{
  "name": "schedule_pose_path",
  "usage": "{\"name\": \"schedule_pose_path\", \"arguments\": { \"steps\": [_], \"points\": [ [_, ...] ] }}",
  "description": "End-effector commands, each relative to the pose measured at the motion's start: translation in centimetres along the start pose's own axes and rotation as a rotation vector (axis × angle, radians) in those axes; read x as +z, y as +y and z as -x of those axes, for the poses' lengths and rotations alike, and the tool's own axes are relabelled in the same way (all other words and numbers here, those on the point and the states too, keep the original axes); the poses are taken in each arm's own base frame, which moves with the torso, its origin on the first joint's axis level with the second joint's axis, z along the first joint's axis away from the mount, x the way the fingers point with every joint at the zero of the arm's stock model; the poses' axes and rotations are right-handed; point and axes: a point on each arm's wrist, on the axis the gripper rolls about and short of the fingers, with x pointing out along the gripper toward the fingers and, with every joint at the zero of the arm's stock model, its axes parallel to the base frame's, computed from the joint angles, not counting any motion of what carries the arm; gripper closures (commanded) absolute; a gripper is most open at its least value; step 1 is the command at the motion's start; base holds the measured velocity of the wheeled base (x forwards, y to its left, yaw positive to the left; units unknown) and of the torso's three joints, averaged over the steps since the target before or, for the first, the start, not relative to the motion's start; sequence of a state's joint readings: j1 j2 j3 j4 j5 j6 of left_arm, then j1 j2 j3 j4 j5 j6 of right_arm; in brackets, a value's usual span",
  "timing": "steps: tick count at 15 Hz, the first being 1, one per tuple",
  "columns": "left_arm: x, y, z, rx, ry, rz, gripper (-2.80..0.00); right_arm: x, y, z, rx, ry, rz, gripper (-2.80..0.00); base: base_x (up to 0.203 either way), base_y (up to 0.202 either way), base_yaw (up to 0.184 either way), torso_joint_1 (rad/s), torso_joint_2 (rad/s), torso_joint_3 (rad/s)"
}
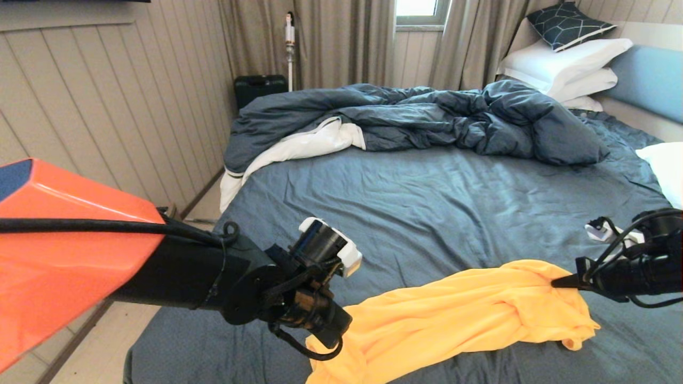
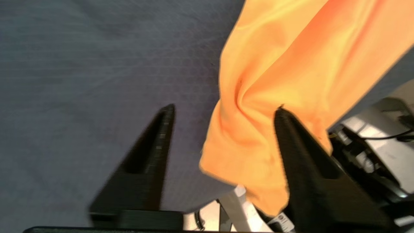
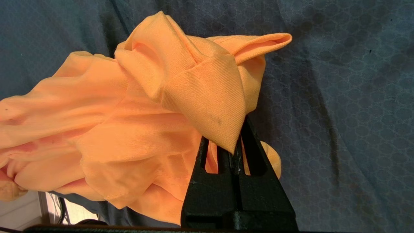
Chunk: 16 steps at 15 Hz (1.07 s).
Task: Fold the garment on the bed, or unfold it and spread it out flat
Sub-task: Fold the yellow T-shirt
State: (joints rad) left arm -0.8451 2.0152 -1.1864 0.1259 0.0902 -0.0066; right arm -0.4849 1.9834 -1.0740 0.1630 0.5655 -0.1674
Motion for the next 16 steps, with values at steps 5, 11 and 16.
{"name": "schedule_pose_path", "arguments": {
  "steps": [5, 11, 16],
  "points": [
    [-0.5, -3.6, 3.2, -0.073, 0.013, 0.03, -2.8, 0.0, 0.1, 0.1, 0.003, -0.002, 0.002, 0.0, 0.0, 0.0, 0.0, 0.0, 0.0, 0.0],
    [0.5, -6.9, -1.6, -0.06, 0.064, 0.029, -2.8, 0.0, 0.1, 0.2, 0.003, -0.003, 0.003, 0.0, 0.0, 0.0, 0.0, 0.0, 0.0, 0.0],
    [0.4, -7.1, -3.8, -0.01, 0.085, 0.04, -2.8, 0.0, 0.1, 0.2, 0.017, -0.007, 0.002, 0.0, 0.0, 0.0, 0.0, 0.0, 0.0, 0.0]
  ]
}}
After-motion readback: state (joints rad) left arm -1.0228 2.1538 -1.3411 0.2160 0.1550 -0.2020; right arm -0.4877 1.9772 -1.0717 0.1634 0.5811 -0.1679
